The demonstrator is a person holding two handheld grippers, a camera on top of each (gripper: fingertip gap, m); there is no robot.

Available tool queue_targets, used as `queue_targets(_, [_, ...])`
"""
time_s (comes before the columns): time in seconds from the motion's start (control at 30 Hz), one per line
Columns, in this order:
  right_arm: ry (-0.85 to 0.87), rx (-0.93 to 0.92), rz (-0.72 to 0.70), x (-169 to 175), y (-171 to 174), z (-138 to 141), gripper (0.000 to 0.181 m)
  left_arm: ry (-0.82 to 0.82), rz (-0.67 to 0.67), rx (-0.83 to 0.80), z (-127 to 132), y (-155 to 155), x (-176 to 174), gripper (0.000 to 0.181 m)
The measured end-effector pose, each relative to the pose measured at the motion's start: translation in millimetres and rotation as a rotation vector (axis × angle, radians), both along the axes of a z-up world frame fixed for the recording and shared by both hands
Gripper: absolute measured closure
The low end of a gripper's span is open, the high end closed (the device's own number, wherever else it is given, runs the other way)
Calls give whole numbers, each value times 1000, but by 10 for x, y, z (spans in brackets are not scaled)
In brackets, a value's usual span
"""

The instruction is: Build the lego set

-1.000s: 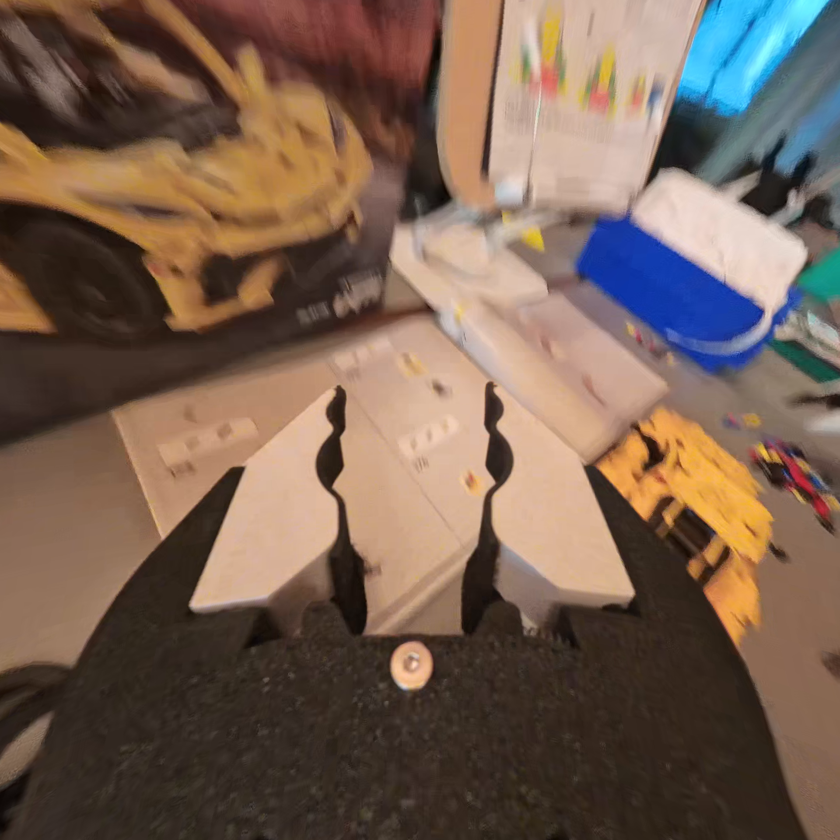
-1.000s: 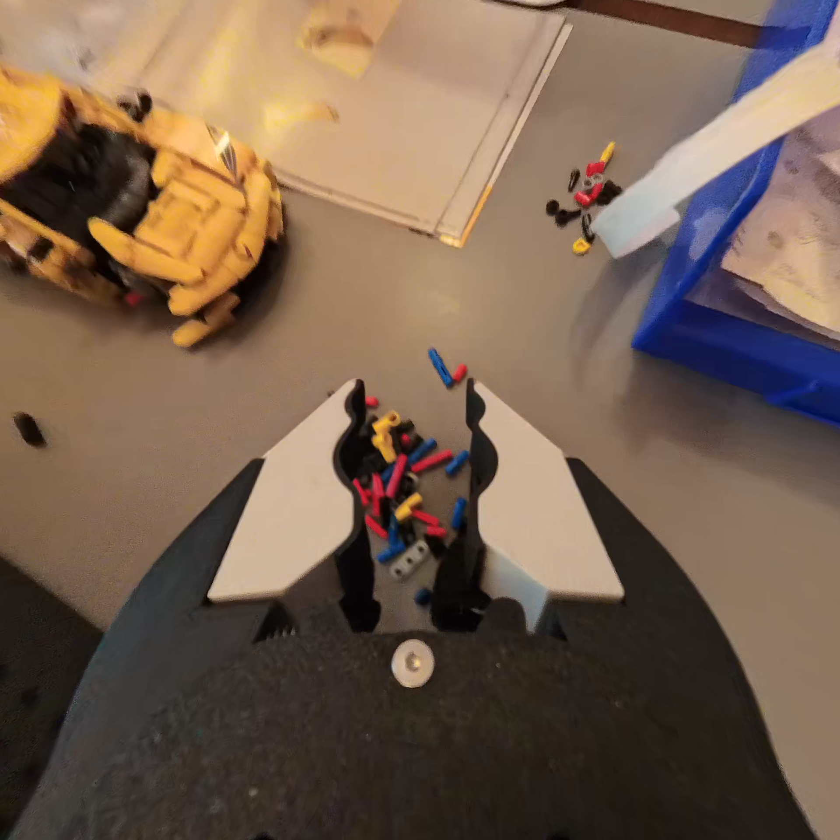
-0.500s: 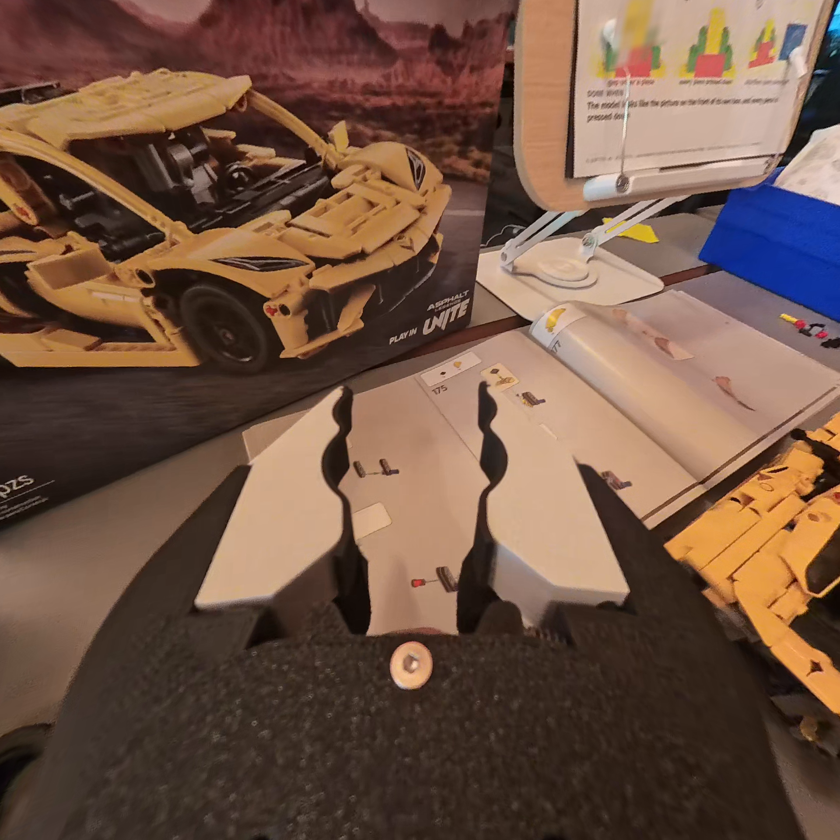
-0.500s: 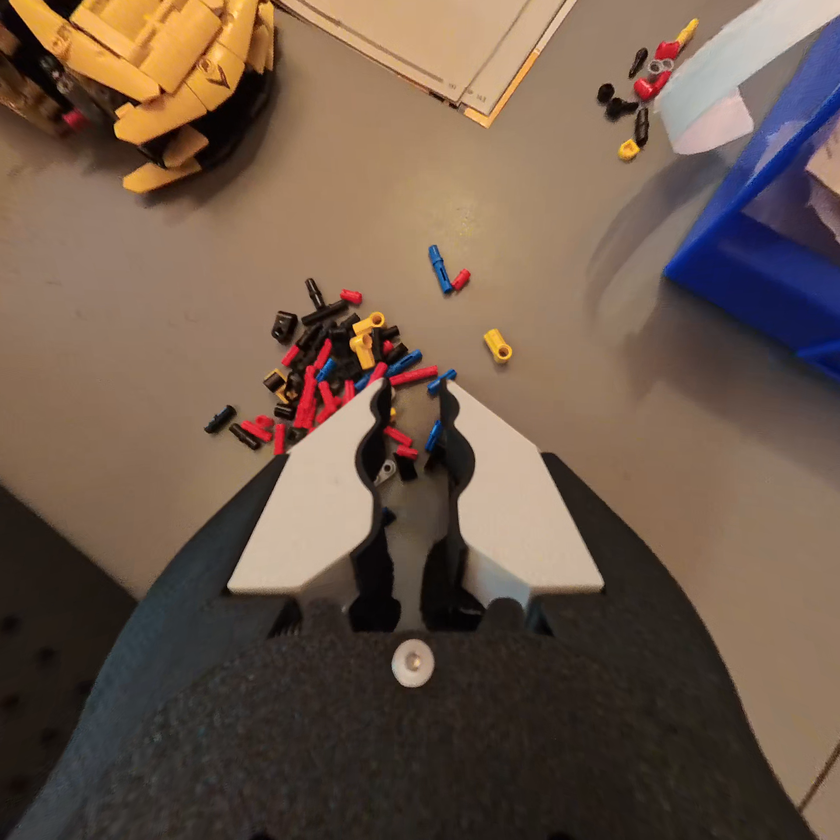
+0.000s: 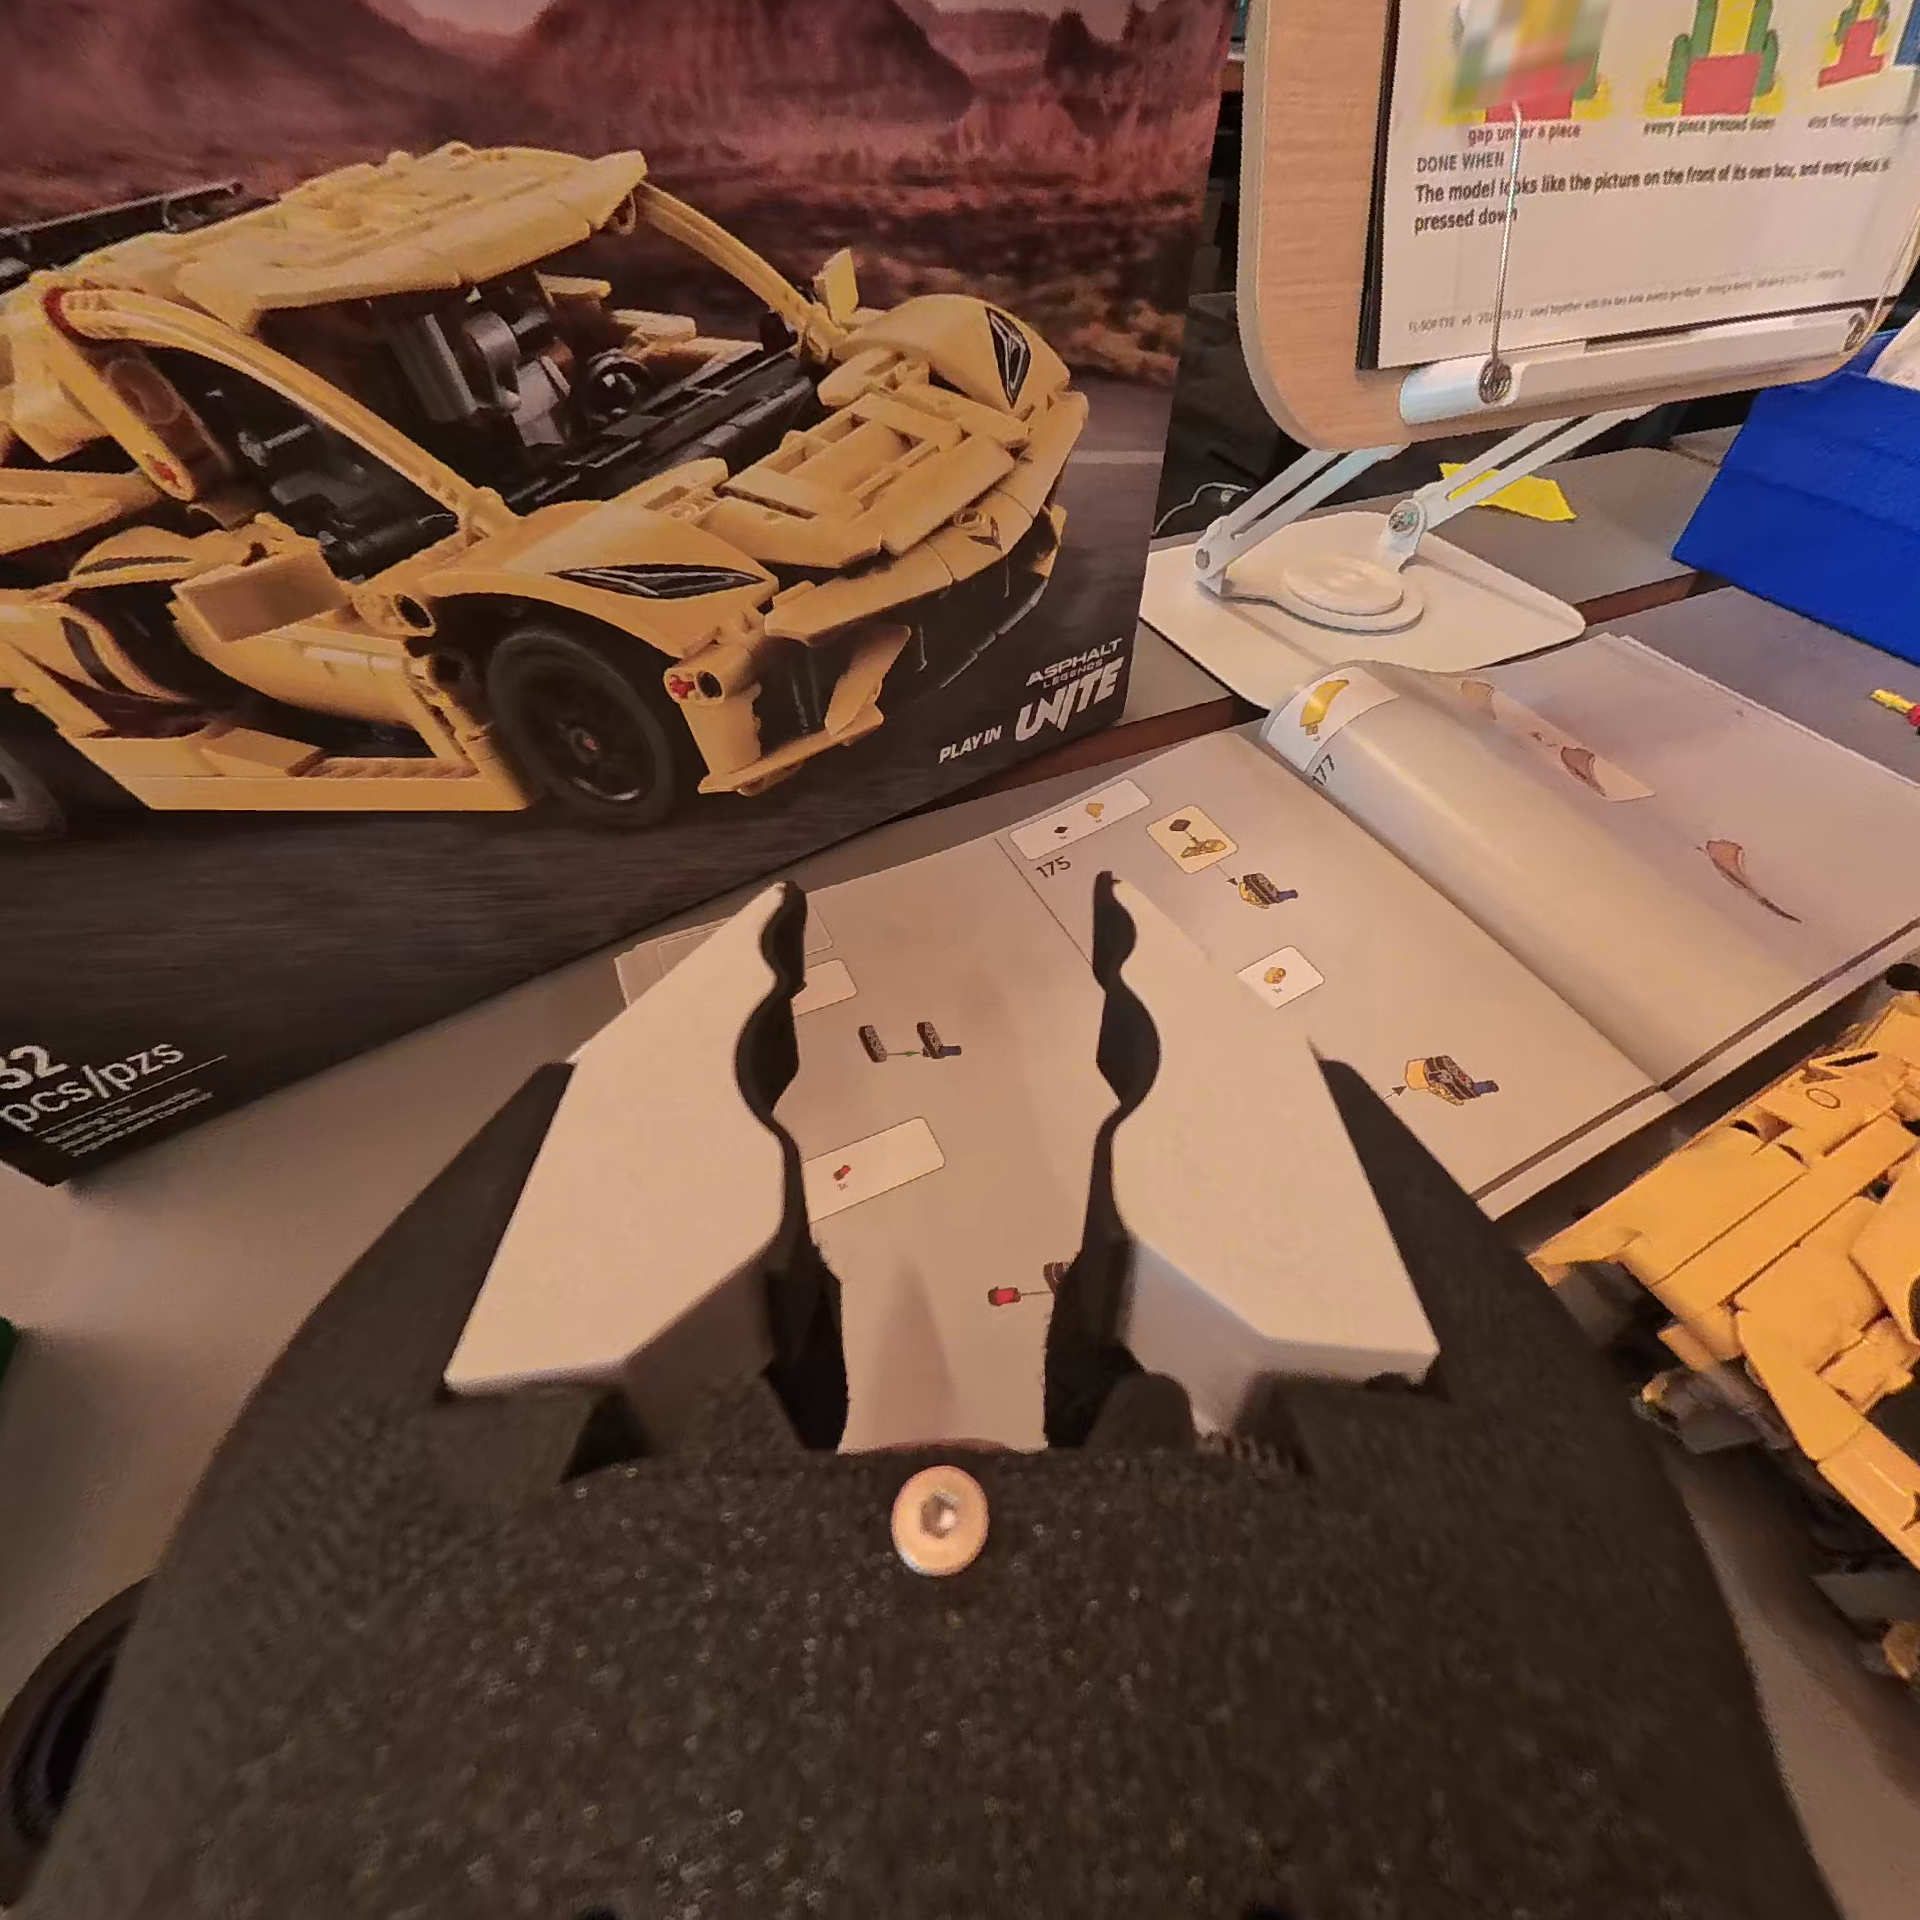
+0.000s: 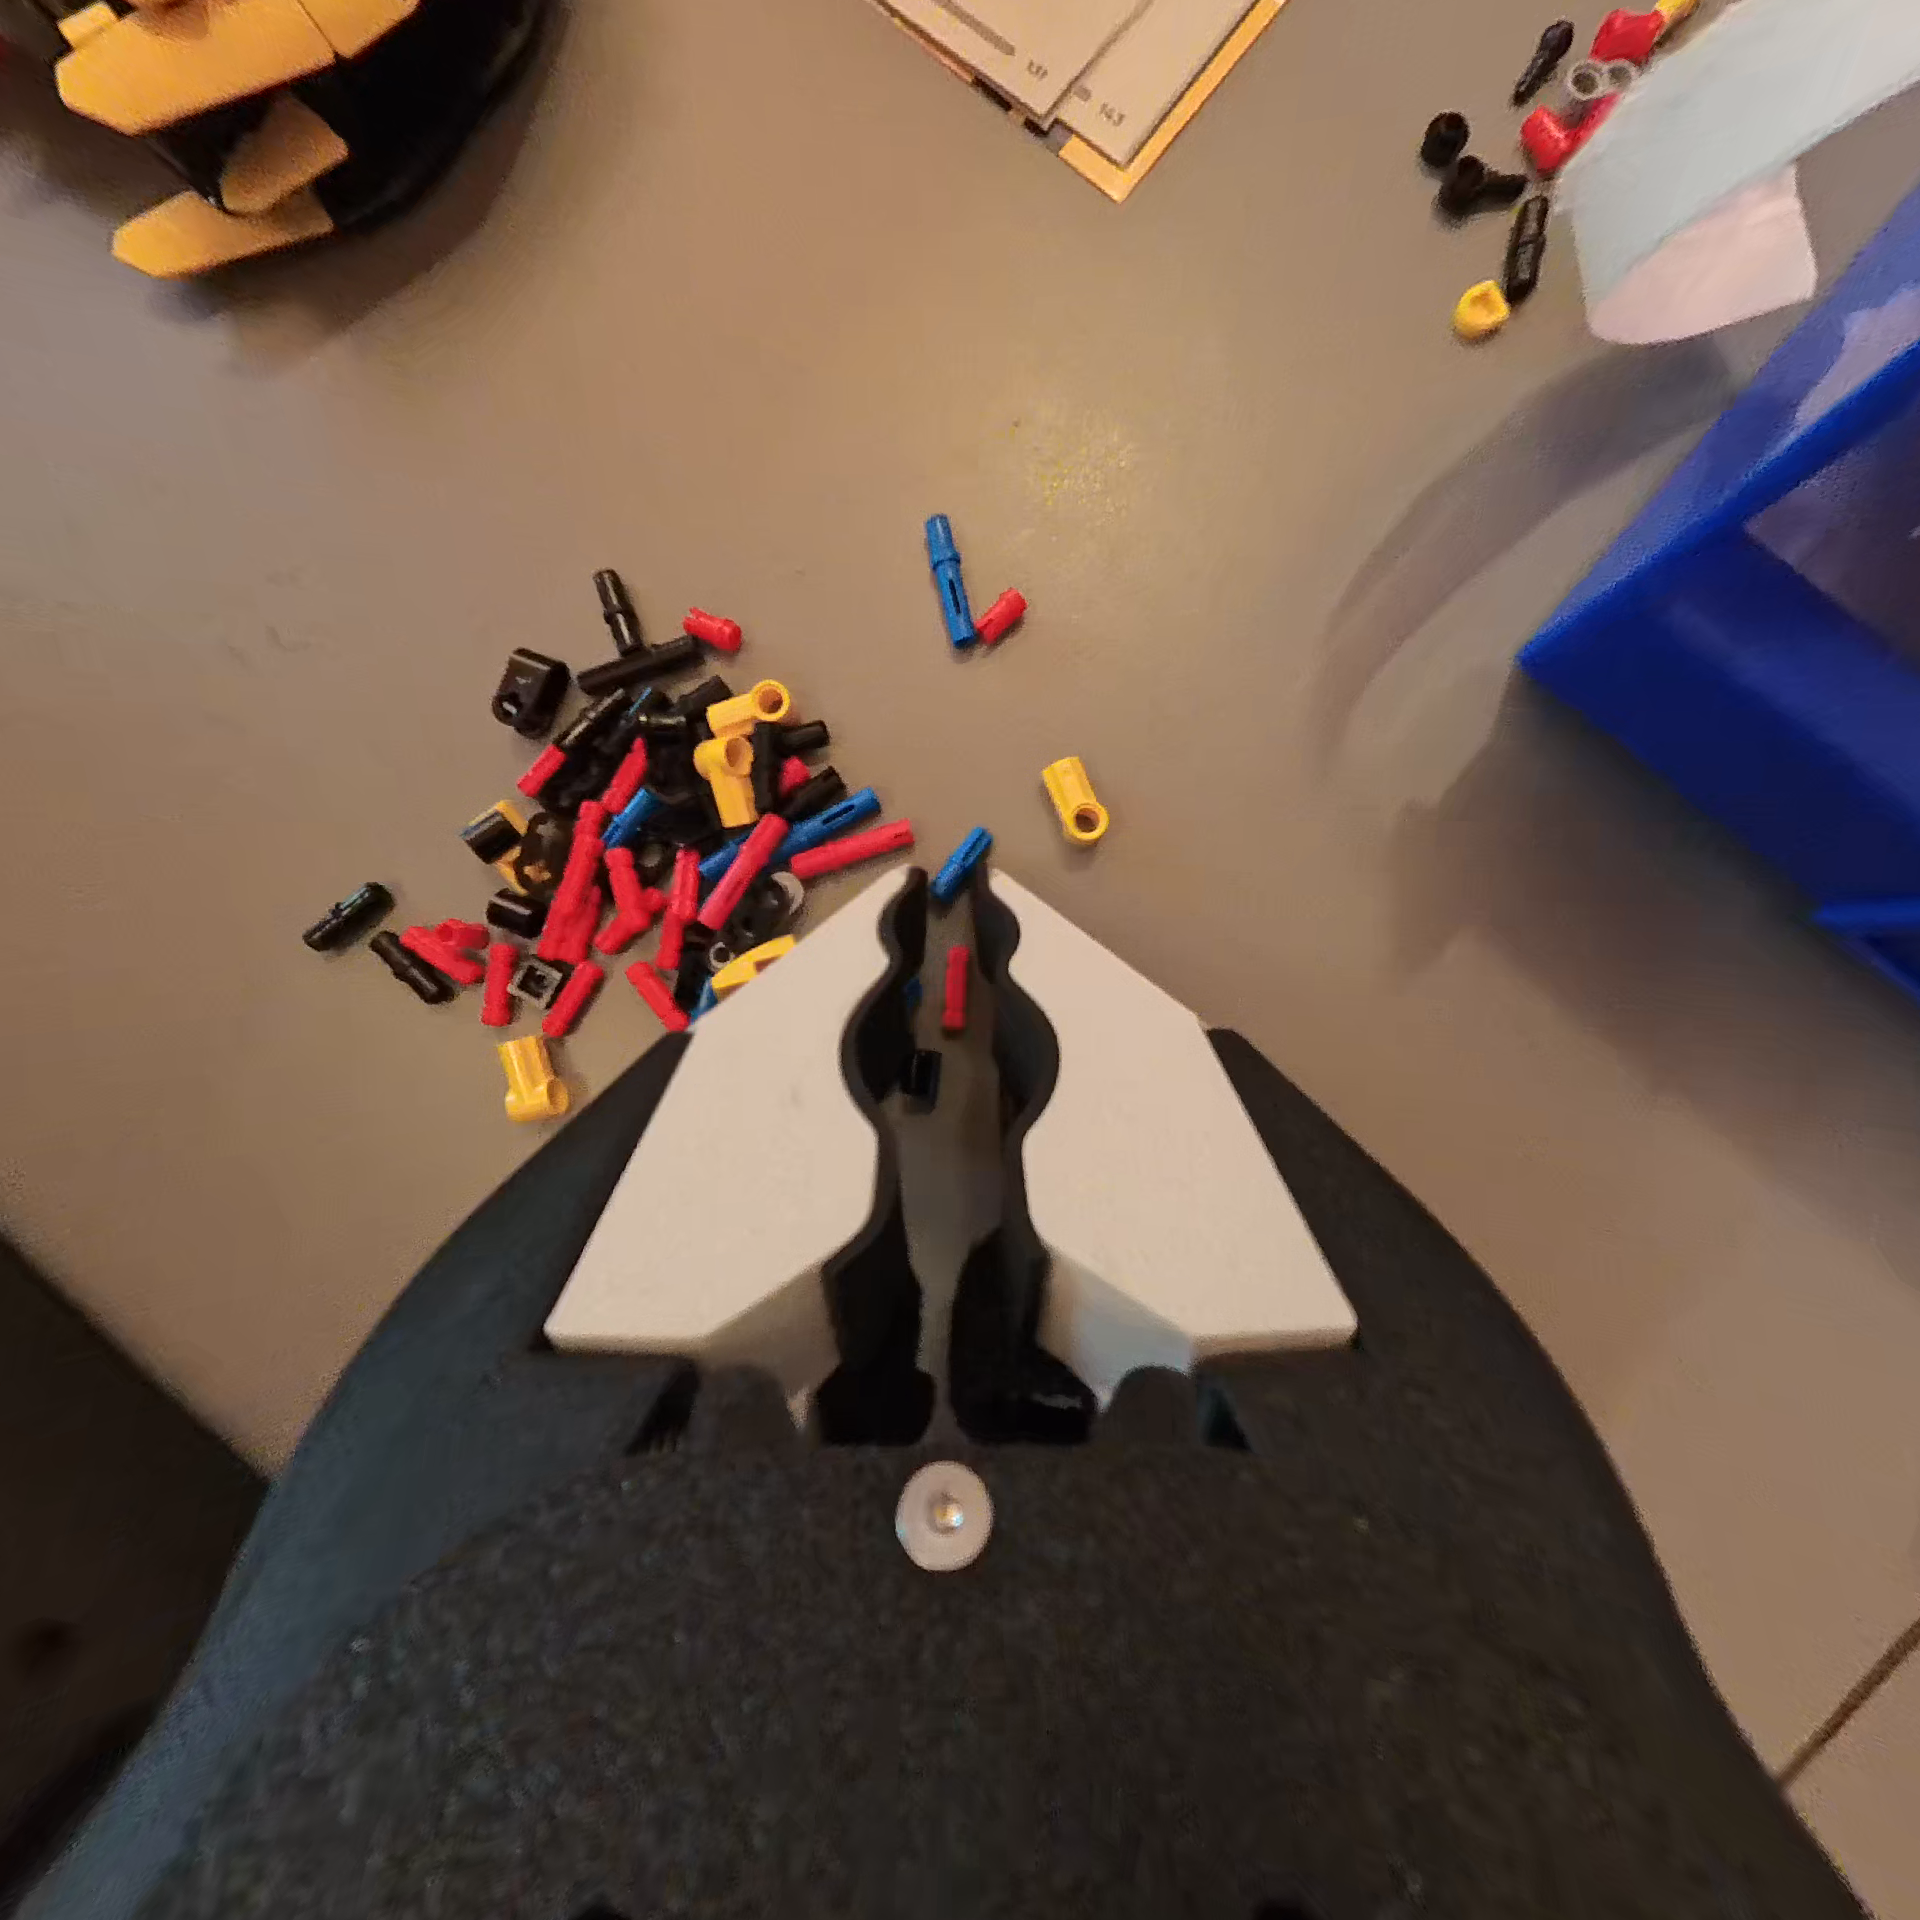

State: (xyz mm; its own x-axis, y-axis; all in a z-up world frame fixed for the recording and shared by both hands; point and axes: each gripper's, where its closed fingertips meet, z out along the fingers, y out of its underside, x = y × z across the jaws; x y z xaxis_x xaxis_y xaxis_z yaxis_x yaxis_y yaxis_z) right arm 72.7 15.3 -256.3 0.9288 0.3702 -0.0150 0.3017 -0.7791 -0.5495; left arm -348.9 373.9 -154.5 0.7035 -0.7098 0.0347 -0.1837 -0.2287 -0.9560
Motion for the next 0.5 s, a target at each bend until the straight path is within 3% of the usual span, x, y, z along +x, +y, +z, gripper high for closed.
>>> queue_targets(0.3, [-13,27,-5,-106,-1,202,175,10,39,7,12,47,-119,126])
queue_targets(0.43, [-52,53,60,-394,23,384,175,52,116,-11,-45,133,-319,126])
queue_targets(0.5, [-54,74,105,-609,46,455,175,118,216,-53,-158,216,-544,129])
